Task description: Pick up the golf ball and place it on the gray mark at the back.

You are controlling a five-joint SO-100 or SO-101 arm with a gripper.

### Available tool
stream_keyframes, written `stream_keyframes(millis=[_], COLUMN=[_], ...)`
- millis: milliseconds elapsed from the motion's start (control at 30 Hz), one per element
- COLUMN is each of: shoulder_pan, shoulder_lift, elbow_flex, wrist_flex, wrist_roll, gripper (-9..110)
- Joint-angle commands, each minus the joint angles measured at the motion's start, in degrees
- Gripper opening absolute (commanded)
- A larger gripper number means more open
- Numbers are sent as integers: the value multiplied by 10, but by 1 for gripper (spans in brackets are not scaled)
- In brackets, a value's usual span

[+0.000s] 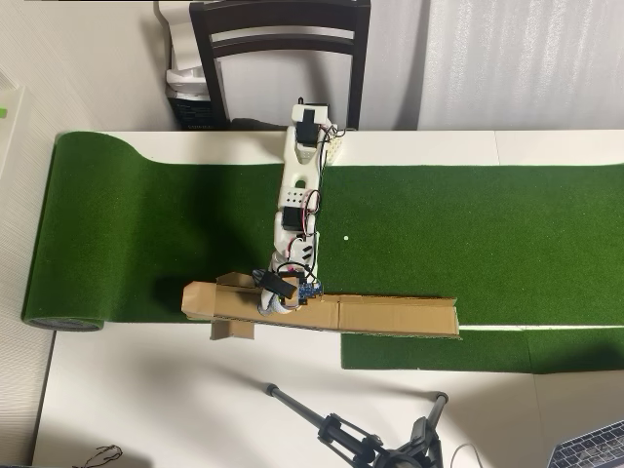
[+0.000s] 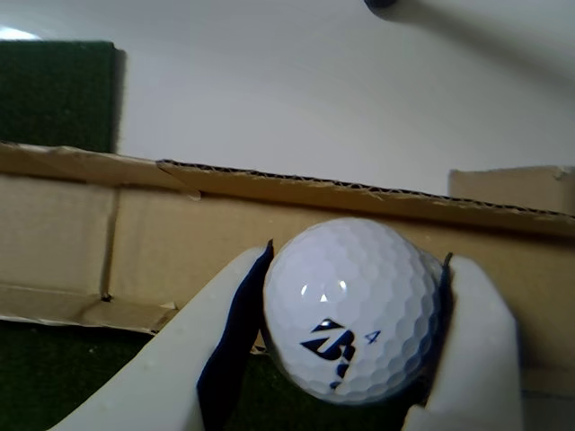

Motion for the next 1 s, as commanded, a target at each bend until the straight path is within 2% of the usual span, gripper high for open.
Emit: stream_keyframes(millis=[0,233,967], shoulder_pan=[-1,-1,-2], shoulder_lift=[24,23,-18], elbow_flex=[-73,-66,-73], wrist_flex=[-11,-57,-56], wrist_roll=[20,21,15], gripper=[22,22,23])
